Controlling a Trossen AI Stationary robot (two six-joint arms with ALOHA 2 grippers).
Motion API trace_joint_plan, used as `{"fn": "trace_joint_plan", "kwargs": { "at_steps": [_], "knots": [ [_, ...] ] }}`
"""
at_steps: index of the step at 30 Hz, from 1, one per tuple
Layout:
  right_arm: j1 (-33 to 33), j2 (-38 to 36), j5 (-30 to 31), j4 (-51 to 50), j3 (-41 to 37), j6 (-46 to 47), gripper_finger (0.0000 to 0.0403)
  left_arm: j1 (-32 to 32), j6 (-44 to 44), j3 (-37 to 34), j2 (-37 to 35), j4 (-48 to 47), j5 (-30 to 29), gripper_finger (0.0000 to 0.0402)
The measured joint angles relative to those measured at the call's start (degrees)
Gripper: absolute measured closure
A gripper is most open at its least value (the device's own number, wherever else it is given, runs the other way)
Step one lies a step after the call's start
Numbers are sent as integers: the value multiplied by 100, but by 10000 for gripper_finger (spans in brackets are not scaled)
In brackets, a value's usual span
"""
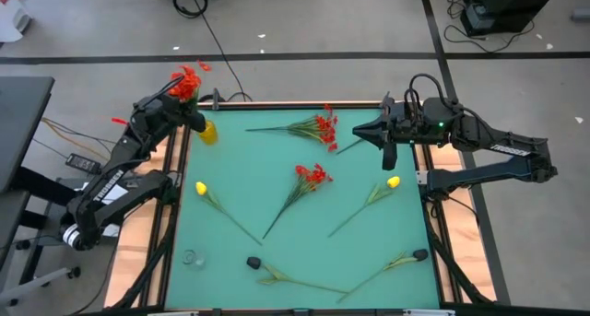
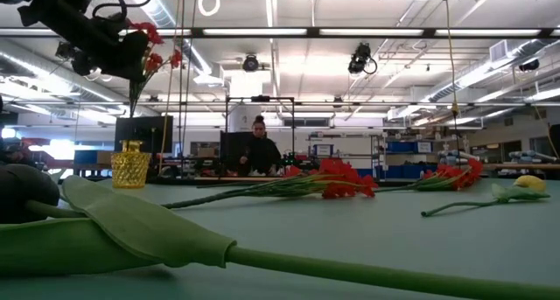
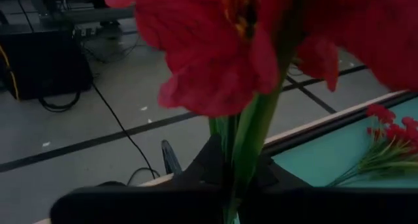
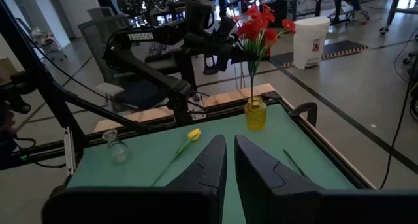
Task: Sort flowers into vase by color
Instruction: Put the orange flowers into the yellow vase
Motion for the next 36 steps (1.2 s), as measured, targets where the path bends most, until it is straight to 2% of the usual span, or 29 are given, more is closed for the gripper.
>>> {"fn": "trace_joint_plan", "kwargs": {
  "at_steps": [5,12,16,19,24,31,36],
  "knots": [
    [0,0,0,0,0,0,361,0,-43,0,-2,25,-57,336],
    [0,0,0,0,0,0,361,-82,-246,0,-2,105,-79,232],
    [0,0,0,0,0,0,361,-98,-518,143,27,-223,-70,171],
    [-1,0,0,-1,0,0,361,-56,-676,346,80,-683,-70,140],
    [0,0,0,0,0,0,361,56,-528,1084,188,-1650,-59,122],
    [-2,0,0,2,0,0,361,112,-229,2331,588,-3640,-36,121],
    [-1,0,0,1,0,0,361,-99,-257,2586,723,-4639,309,121]
  ]
}}
